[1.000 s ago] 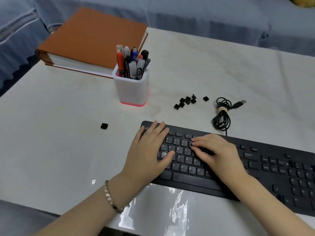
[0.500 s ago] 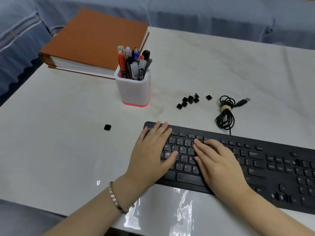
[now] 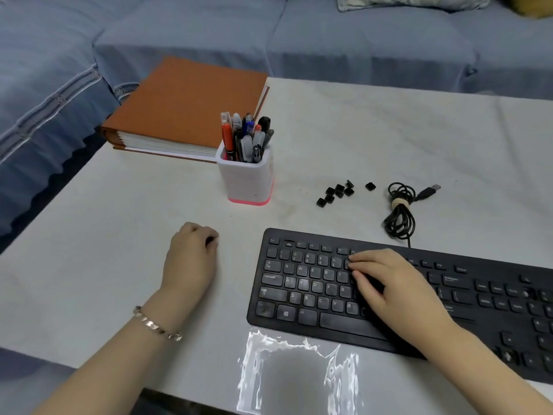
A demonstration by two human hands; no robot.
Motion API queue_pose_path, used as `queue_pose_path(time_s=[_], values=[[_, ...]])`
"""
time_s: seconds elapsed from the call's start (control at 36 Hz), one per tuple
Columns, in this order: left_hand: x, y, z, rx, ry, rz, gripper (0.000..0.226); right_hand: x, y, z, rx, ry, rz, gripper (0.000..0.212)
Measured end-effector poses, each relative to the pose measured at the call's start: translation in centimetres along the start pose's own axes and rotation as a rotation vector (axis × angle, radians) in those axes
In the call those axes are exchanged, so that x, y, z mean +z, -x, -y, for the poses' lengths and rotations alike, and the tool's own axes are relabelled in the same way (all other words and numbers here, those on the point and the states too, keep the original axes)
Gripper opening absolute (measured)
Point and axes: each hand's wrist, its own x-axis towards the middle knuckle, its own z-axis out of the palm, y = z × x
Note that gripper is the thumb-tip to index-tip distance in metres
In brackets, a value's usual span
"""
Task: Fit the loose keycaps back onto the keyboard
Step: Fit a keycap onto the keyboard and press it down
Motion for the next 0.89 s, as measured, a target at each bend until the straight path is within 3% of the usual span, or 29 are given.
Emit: queue_pose_path(time_s=[0.14, 0.19, 0.28, 0.36, 0.42, 0.61, 0.75, 0.89], values=[[0.1, 0.0, -0.4, 0.043, -0.042, 0.031, 0.018, -0.5, 0.3, 0.0, 0.015, -0.057, 0.061, 0.025], [0.0, 0.3, -1.7, 0.021, 0.048, 0.061, 0.014, -0.8, 0.4, 0.0, 0.023, -0.077, 0.091, 0.025], [-1.0, 1.2, -5.5, -0.160, 0.566, 0.208, 0.013, -1.3, 0.5, -0.1, 0.046, -0.128, 0.095, 0.020], [-2.3, 2.6, -9.7, -0.461, 1.262, 0.533, 0.019, -1.9, 0.6, 0.4, 0.068, -0.245, 0.018, 0.022], [-2.7, 3.4, -11.7, -0.498, 1.442, 0.663, 0.019, -2.6, 0.6, 1.1, 0.073, -0.351, -0.071, 0.023], [-1.9, 5.6, -14.7, -0.355, 1.385, 0.838, 0.020, -4.6, 0.6, 3.2, 0.010, -0.525, -0.332, 0.023], [-1.7, 6.1, -15.7, -0.320, 1.380, 0.887, 0.032, -5.0, 0.9, 3.2, 0.023, -0.522, -0.328, 0.026], [-1.4, 6.6, -16.2, -0.315, 1.417, 0.859, 0.024, -5.1, 1.3, 3.0, 0.068, -0.448, -0.379, 0.032]])
